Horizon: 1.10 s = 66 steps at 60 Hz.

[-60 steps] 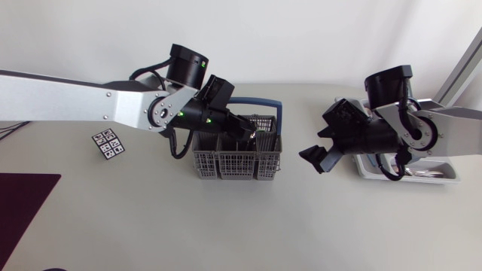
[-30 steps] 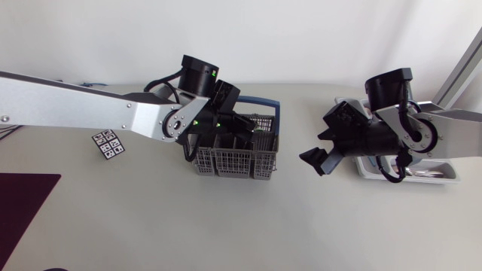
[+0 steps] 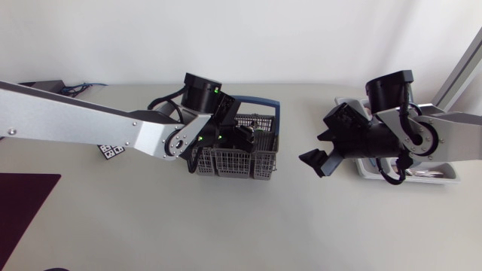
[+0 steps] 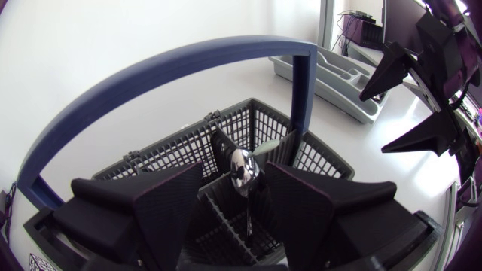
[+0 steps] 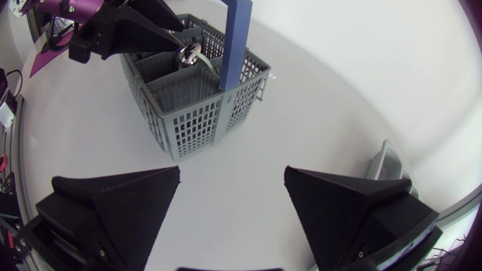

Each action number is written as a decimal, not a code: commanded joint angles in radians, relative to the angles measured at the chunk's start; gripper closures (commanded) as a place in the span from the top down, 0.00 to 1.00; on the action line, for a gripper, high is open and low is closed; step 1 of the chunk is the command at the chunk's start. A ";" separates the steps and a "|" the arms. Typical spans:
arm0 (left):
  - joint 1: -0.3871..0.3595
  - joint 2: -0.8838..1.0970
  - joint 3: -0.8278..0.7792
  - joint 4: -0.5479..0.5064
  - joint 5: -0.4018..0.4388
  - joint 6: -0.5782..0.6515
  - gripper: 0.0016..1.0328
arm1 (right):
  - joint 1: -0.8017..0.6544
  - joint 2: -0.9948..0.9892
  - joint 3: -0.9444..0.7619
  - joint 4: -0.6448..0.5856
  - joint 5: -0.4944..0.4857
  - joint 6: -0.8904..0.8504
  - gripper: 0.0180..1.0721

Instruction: Transfer all utensils from the basket to the drawer tray.

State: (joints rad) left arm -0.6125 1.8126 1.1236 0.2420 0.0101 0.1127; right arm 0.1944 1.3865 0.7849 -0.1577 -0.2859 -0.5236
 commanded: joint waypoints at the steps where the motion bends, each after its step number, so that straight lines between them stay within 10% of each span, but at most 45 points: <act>1: -0.012 0.021 -0.021 0.020 -0.018 0.018 0.58 | -0.004 -0.014 -0.024 0.004 -0.006 0.011 0.95; 66: -0.003 0.120 0.027 0.068 0.039 0.031 0.57 | -0.004 0.017 -0.046 0.055 -0.007 0.010 0.95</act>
State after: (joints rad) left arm -0.6228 1.8996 1.1397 0.3157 0.0185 0.1352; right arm 0.1944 1.3865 0.7700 -0.1219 -0.2878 -0.5236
